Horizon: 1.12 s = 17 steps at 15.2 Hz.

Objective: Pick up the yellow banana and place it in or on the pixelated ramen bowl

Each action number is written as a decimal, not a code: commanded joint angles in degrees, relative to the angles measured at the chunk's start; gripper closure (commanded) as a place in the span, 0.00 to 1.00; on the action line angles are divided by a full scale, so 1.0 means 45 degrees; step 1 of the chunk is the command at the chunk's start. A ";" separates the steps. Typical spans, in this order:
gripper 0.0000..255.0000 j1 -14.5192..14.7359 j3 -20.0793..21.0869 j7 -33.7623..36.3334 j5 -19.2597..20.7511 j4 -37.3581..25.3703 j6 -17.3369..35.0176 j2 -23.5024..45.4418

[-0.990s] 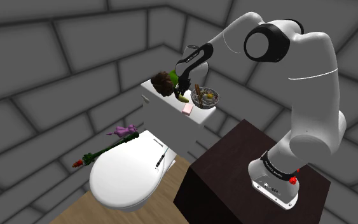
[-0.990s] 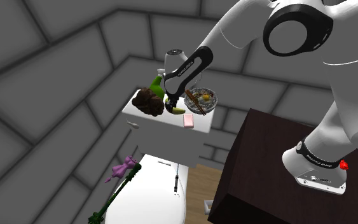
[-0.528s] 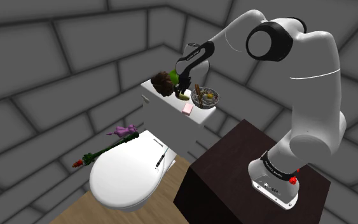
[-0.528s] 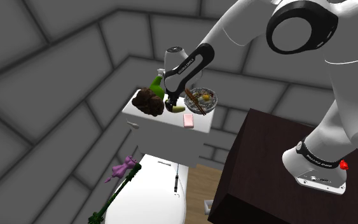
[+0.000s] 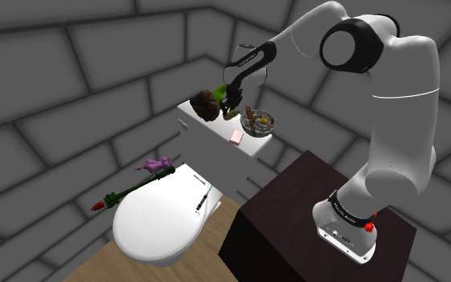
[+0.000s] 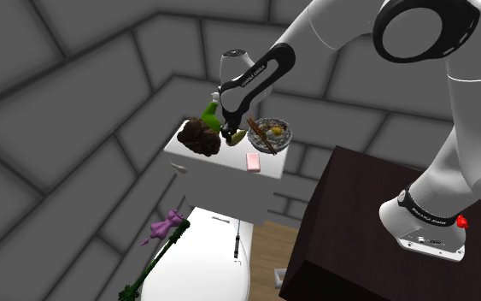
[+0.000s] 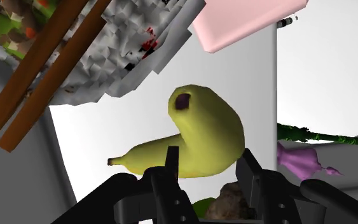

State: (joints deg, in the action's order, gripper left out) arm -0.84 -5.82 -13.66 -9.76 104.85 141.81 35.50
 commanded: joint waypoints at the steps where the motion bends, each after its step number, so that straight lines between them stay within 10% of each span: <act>1: 1.00 0.0029 -0.0038 0.0041 0.0045 0.0048 -0.0212 -0.0260; 17: 1.00 0.0196 -0.0293 0.0366 0.0430 -0.0111 -0.2179 -0.2082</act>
State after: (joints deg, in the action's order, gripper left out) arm -0.04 -7.07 -12.16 -7.97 104.40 132.67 26.76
